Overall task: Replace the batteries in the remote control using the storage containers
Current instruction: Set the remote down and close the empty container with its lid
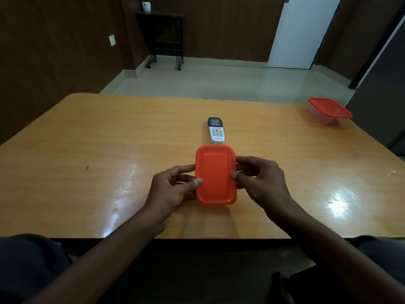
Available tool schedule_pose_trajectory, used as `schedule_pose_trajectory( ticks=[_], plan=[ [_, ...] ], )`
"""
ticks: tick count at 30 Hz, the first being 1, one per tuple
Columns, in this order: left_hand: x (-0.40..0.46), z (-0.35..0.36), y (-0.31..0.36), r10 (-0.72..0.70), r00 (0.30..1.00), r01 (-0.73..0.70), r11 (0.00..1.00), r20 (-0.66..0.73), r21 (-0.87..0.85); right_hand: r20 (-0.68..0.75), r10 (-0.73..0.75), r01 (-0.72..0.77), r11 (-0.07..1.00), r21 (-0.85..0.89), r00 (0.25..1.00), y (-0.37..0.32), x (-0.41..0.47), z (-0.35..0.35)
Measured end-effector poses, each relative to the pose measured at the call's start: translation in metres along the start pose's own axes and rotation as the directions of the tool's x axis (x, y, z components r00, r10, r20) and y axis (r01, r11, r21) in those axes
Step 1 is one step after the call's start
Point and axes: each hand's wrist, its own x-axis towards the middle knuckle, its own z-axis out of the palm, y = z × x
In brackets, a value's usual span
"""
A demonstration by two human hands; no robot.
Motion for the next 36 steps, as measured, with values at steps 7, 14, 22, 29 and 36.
schedule_pose_trajectory(
  ticks=[7,14,22,29,36],
  plan=[
    [0.006,-0.006,0.015,0.128,0.99,-0.136,0.982,0.066,0.135,0.042,0.002,-0.007,0.992,0.128,0.999,0.0,0.008,-0.003],
    [0.002,-0.012,0.025,0.293,0.956,-0.282,0.939,-0.03,0.2,0.131,-0.11,0.098,0.991,0.091,0.985,-0.007,0.002,-0.004],
    [0.001,-0.017,0.027,0.398,0.917,-0.373,0.884,-0.038,0.282,0.052,-0.387,0.388,0.921,-0.013,0.921,-0.015,-0.009,0.001],
    [-0.001,-0.01,0.023,0.45,0.893,-0.427,0.83,0.021,0.359,0.051,-0.391,0.39,0.92,0.019,0.919,-0.01,0.002,-0.005],
    [0.004,-0.016,0.013,0.223,0.975,-0.21,0.914,0.001,0.347,-0.059,-0.183,0.191,0.962,0.194,0.981,-0.008,0.002,0.003]
  ],
)
